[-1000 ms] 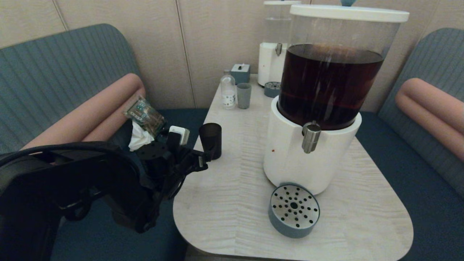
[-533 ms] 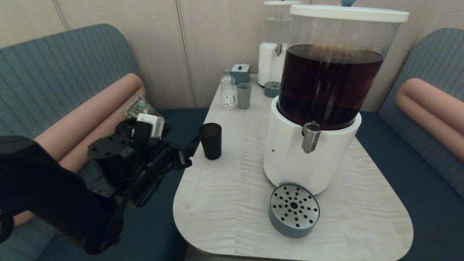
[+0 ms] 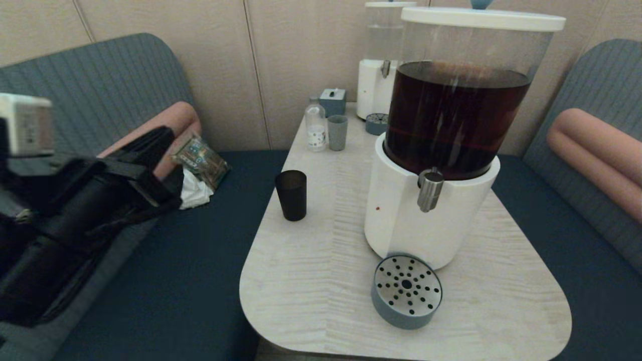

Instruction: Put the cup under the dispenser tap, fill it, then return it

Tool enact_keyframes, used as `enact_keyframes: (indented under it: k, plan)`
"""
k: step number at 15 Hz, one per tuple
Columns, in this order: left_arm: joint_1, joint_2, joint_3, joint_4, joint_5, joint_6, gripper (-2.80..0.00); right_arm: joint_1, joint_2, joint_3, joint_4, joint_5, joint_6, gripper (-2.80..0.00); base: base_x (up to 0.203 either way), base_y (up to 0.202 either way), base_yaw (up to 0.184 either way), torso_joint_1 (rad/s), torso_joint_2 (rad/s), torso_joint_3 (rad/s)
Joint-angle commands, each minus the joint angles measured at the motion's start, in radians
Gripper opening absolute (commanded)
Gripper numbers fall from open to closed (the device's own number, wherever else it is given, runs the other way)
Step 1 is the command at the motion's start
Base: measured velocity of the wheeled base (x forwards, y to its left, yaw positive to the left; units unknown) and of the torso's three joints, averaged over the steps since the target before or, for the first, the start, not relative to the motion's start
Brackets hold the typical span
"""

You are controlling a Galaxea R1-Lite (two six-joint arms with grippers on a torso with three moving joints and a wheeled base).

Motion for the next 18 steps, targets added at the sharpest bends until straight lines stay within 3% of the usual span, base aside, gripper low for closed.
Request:
enact_keyframes:
  k: [1, 4, 6, 11, 18]
  plan:
    - [0.011, -0.332, -0.023, 0.286, 0.046, -0.005, -2.8, 0.0, 0.001, 0.0, 0.001, 0.0, 0.0, -2.8, 0.0, 0.0, 0.0, 0.0, 0.0, 0.0]
    - [0.025, -0.609, -0.078, 0.664, 0.15, -0.061, -2.8, 0.0, 0.001, 0.0, 0.001, 0.0, 0.0, -2.8, 0.0, 0.0, 0.0, 0.0, 0.0, 0.0]
    - [0.109, -0.727, -0.106, 0.807, 0.207, -0.104, -2.8, 0.0, 0.001, 0.0, 0.001, 0.0, 0.0, -2.8, 0.0, 0.0, 0.0, 0.0, 0.0, 0.0]
    - [0.315, -0.964, -0.038, 0.863, 0.233, -0.127, -2.8, 0.0, 0.001, 0.0, 0.001, 0.0, 0.0, -2.8, 0.0, 0.0, 0.0, 0.0, 0.0, 0.0]
    - [0.34, -1.138, 0.118, 0.838, 0.21, -0.125, -2.8, 0.0, 0.001, 0.0, 0.001, 0.0, 0.0, -2.8, 0.0, 0.0, 0.0, 0.0, 0.0, 0.0]
